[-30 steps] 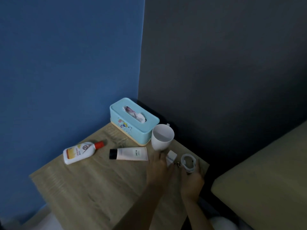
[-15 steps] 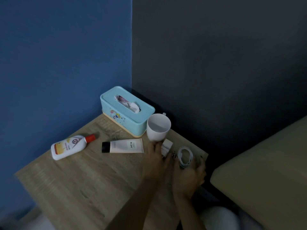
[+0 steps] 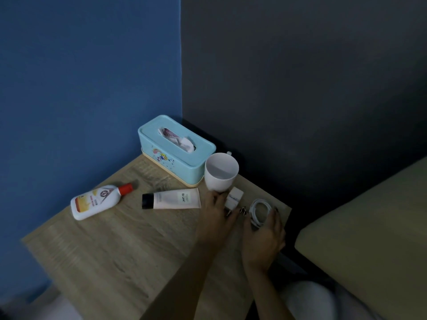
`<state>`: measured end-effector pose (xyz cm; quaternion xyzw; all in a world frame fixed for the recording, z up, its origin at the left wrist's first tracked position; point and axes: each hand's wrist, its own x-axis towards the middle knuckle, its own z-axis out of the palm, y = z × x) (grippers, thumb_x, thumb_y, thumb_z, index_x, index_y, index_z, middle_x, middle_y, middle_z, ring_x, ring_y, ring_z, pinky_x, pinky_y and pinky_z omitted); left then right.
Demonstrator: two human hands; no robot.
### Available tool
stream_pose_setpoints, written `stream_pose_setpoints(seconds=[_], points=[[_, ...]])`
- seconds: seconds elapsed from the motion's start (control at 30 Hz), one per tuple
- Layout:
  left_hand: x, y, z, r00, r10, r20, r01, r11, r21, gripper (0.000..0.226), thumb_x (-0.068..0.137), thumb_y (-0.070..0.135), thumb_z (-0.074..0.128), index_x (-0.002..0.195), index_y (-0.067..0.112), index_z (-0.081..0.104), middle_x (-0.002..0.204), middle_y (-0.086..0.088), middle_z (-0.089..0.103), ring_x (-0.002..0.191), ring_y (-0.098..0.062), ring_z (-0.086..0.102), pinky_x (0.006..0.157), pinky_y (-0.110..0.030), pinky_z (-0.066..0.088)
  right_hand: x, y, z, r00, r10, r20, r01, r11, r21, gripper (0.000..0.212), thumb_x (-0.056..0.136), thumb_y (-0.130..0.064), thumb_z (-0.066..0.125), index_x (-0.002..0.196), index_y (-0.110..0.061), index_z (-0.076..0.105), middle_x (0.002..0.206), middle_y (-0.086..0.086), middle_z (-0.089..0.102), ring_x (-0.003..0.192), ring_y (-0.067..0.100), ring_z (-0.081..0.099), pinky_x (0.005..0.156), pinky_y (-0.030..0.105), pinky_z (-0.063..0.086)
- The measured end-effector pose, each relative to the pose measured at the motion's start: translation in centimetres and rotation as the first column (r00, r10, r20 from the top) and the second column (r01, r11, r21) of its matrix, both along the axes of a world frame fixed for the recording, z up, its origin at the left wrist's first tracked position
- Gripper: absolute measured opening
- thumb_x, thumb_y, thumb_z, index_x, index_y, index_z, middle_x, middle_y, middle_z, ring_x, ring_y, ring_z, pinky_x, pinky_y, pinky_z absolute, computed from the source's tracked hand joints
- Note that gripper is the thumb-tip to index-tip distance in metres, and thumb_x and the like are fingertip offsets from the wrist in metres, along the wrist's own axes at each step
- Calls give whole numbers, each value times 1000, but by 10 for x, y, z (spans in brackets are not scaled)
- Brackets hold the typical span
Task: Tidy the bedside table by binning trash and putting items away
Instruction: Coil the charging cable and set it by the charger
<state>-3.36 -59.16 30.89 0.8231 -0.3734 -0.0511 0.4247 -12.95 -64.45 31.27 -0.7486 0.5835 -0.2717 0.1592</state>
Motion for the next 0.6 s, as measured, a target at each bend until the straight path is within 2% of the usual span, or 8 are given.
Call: stream_pose_setpoints(seconds=[0.1, 0.23, 0.37, 0.6], points=[[0, 1, 1, 1000, 4, 0, -4, 1000, -8, 54, 88, 42, 58, 136, 19, 46, 130, -4, 45, 116, -14, 47, 94, -21, 41, 0, 0, 0, 1000, -2, 0, 2, 1000, -9, 74, 78, -36, 75, 139, -6, 47, 142, 15, 51, 124, 38, 49, 96, 52, 41], [-1, 2, 3, 1000, -2, -29, 1, 999, -32, 53, 89, 43, 55, 136, 20, 46, 130, -3, 45, 116, -13, 46, 95, -26, 46, 0, 0, 1, 1000, 1, 1, -1, 1000, -2, 74, 79, -38, 73, 141, -7, 46, 143, 15, 49, 126, 38, 48, 98, 52, 40], [-2, 4, 4, 998, 5, -61, -8, 999, -49, 51, 90, 45, 53, 135, 22, 46, 131, 0, 43, 116, -10, 46, 95, -26, 47, 1, 1, 1, 1000, 3, 23, -2, 1000, -29, 73, 77, -35, 76, 139, -7, 48, 144, 15, 49, 126, 38, 49, 98, 53, 41], [-4, 7, 6, 997, 13, -77, -21, 995, -102, 45, 90, 38, 58, 129, 18, 51, 127, -1, 46, 109, -8, 50, 87, -14, 41, 0, 0, 0, 999, 40, 24, -39, 998, -54, 75, 79, -38, 74, 141, -8, 44, 146, 15, 44, 131, 36, 43, 102, 54, 41]])
